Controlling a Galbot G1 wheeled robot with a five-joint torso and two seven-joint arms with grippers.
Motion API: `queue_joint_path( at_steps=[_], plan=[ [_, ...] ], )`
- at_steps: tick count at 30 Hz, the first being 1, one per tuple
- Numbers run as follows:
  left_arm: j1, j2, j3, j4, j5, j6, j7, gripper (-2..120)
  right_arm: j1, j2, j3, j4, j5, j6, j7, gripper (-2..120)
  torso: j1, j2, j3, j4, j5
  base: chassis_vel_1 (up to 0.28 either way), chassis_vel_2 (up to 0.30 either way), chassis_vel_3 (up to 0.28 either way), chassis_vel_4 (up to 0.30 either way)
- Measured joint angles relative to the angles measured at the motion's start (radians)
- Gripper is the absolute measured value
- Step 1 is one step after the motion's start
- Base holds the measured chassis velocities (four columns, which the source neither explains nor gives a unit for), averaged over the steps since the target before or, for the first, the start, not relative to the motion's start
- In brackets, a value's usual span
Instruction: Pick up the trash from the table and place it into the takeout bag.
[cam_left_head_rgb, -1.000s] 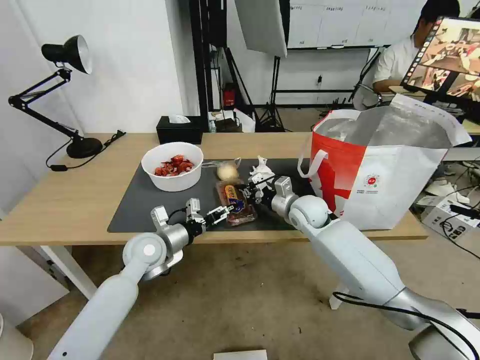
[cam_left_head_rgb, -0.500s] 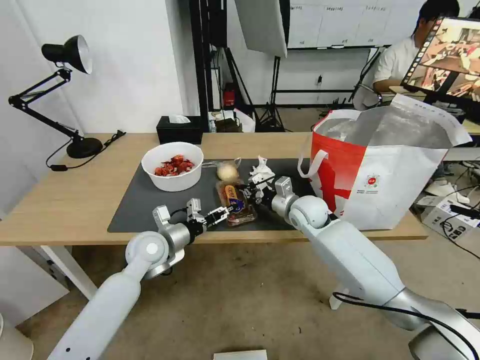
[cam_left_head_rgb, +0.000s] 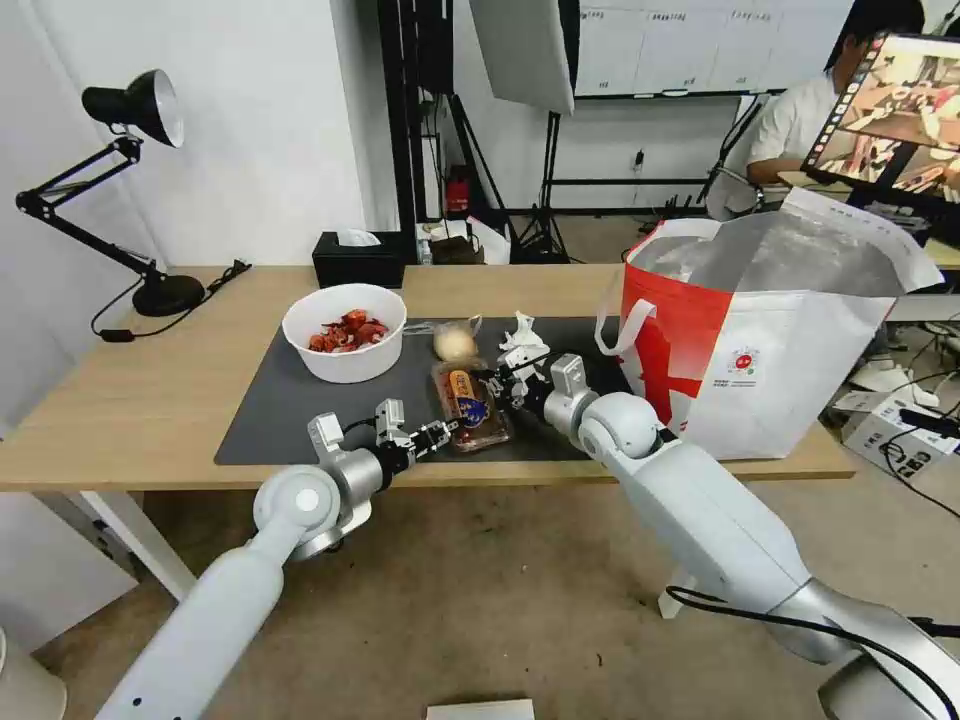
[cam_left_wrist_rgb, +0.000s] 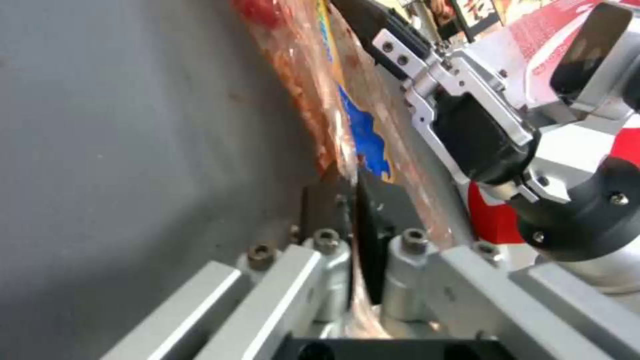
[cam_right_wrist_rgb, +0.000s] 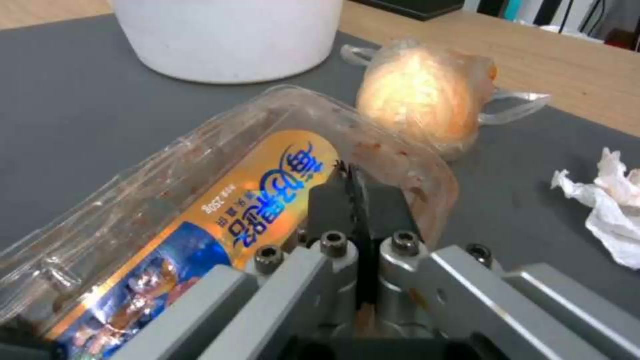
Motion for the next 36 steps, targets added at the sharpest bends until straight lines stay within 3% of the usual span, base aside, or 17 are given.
queue_joint_path(
  at_steps=[9, 12, 15, 27, 36],
  plan=[
    [0.005, -0.006, -0.02, -0.016, 0.0, -0.01, 0.002, 0, -0.028, -0.029, 0.052, 0.072, 0.078, 0.045, 0.055, 0, 0.0, 0.0, 0.0, 0.0001, 0.0, 0.0, 0.0, 0.0, 0.0],
    [0.003, -0.014, -0.057, -0.04, -0.008, -0.011, 0.024, 0, -0.086, -0.067, 0.101, 0.152, 0.148, 0.126, 0.121, 0, 0.0, 0.0, 0.0, 0.0001, 0.0001, 0.0, 0.0, 0.0, 0.0],
    [0.0, -0.013, -0.069, -0.053, -0.01, -0.013, 0.028, 0, -0.127, -0.085, 0.137, 0.198, 0.172, 0.145, 0.141, 0, 0.0, 0.0, 0.0, 0.0, 0.0003, 0.0, 0.0, 0.0, 0.0],
    [-0.054, 0.056, -0.125, -0.119, 0.014, -0.074, 0.058, 0, -0.608, -0.201, 0.419, 0.579, 0.136, 0.269, 0.19, 43, 0.0, 0.0, 0.0, 0.0002, -0.0005, 0.0, 0.0, 0.0, 0.0],
    [-0.181, 0.112, -0.047, -0.139, 0.048, -0.169, 0.048, 0, -0.929, -0.159, 0.568, 0.734, -0.013, 0.385, 0.203, 74, 0.0, 0.0, 0.0, -0.0002, -0.0002, 0.0, 0.0, 0.0, 0.0]
  ],
)
